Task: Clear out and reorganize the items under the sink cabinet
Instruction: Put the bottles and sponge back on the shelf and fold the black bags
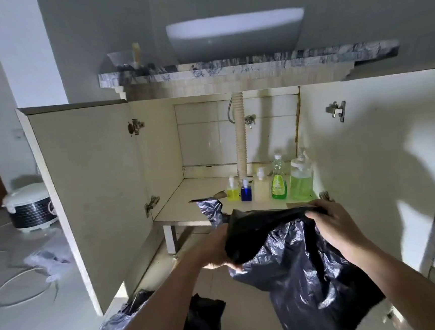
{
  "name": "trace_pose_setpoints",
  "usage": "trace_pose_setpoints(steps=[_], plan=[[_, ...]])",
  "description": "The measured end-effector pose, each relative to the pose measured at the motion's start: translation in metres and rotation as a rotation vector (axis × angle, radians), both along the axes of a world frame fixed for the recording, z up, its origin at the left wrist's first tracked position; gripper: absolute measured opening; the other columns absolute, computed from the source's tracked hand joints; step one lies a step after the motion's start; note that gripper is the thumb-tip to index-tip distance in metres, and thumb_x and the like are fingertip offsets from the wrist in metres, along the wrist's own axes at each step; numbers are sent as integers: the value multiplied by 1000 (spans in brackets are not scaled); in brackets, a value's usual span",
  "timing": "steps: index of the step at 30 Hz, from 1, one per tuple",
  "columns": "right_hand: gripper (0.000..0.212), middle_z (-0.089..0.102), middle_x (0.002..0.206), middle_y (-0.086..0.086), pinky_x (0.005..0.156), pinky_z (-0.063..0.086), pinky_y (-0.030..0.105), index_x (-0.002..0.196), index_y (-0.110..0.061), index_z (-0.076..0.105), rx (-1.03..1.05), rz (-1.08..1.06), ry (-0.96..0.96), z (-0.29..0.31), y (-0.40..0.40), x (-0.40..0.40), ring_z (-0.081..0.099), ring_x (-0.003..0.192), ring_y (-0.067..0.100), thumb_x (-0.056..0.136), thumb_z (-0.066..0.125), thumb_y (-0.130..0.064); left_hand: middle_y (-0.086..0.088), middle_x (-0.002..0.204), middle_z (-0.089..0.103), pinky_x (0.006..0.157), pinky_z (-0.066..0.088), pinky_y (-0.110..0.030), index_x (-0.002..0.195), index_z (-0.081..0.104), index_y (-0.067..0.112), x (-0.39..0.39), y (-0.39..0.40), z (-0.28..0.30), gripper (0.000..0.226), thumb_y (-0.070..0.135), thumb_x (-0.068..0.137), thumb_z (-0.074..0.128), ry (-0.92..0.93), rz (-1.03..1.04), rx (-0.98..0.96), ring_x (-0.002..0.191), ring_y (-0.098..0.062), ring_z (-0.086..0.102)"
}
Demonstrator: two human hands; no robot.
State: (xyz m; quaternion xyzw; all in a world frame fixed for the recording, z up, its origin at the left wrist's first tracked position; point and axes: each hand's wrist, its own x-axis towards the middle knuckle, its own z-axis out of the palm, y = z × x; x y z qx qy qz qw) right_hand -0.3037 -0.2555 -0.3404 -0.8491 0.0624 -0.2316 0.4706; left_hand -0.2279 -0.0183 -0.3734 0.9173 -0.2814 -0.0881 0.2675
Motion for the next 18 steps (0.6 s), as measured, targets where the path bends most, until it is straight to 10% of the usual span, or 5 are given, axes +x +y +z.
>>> trace_pose_setpoints(steps=[4,7,12,14,18], plan=[[42,61,47,-17,49,35,7,72,-17,67,219,75,-12,5,0,-4,53,48,-8,90,41,11,-6,147,37,110,33,-54,135,44,35,20,-13,-13,67,32,75,74,-271,157,-26,137,-28,33],[45,66,58,-13,65,39,16,71,-17,67,262,82,-5,6,-2,-9,59,69,10,90,40,13,-11,111,62,103,38,-52,91,69,20,11,-23,-4,12,19,80,63,-380,168,-151,110,-27,57],[23,65,99,10,73,39,31,101,-17,62,-190,-104,206,10,-8,-14,56,93,27,87,53,-1,-6,92,66,77,51,-29,95,67,15,8,-25,11,21,3,83,55,-332,264,-202,82,-18,57],[66,41,140,14,99,38,33,141,-11,35,-521,-60,308,18,-5,-19,43,126,29,80,59,1,-6,92,67,76,55,-32,94,67,17,7,-27,14,23,4,81,54,-333,251,-168,81,-21,61],[97,2,159,-6,120,11,45,151,-25,0,-720,198,349,41,27,-46,4,147,23,78,63,-14,-6,91,67,77,53,-34,91,67,17,1,-34,16,17,10,83,54,-383,231,-56,87,-24,63]])
